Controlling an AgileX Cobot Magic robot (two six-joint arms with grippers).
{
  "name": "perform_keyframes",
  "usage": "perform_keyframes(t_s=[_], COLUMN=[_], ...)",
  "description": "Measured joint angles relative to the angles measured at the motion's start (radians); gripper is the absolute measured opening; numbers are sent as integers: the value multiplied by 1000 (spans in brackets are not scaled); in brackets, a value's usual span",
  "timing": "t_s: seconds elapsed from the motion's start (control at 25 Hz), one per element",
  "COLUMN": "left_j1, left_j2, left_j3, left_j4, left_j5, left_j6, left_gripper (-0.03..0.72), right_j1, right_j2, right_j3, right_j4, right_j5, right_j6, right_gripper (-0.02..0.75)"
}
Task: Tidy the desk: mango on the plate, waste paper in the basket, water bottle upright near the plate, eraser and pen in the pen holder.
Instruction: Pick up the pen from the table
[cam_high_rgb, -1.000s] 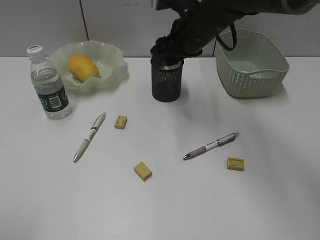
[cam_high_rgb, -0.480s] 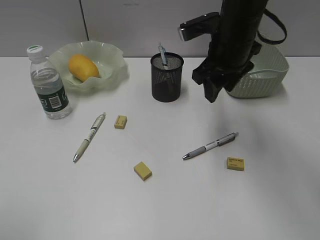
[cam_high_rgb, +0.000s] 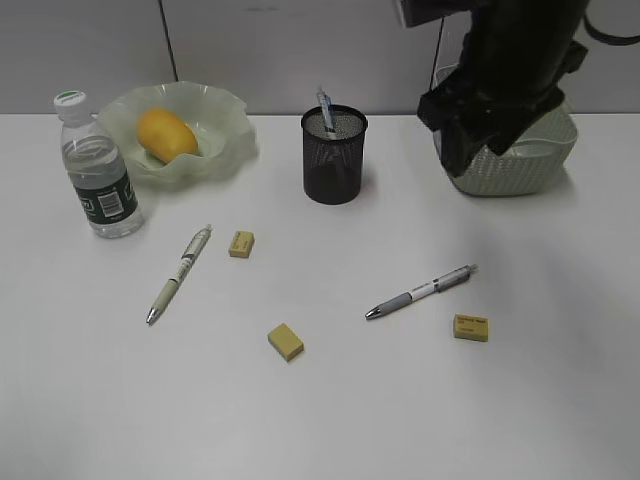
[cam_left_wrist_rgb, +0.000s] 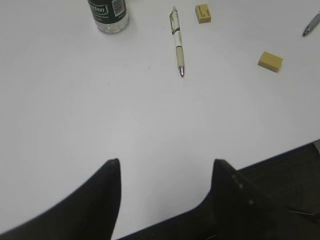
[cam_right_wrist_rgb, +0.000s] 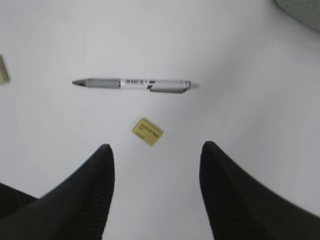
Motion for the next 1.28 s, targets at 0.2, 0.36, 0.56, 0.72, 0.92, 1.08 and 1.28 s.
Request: perform_keyframes(t_s=[0.2,0.36,0.56,0.72,0.92,1.08,1.28], left_j1=[0,0,0,0,0,0,0], left_j2=[0,0,0,0,0,0,0], left_j3=[0,0,0,0,0,0,0], left_j4=[0,0,0,0,0,0,0], left_j5=[0,0,0,0,0,0,0], left_j6=[0,0,0,0,0,0,0], left_gripper=[435,435,435,435,435,435,435], right_j1=[0,0,0,0,0,0,0], right_j2=[-192,-349,-558,-707,-892,-1051,-1212], right_j3=[205,413,646,768,870,942,1007], right_j4=[22,41,41,41,41,41,41], right_j5=[0,-23,-82,-111,-117,-119,-119], right_j6=[14,17,44,53,53,53,59], right_gripper=[438,438,438,438,438,479,526])
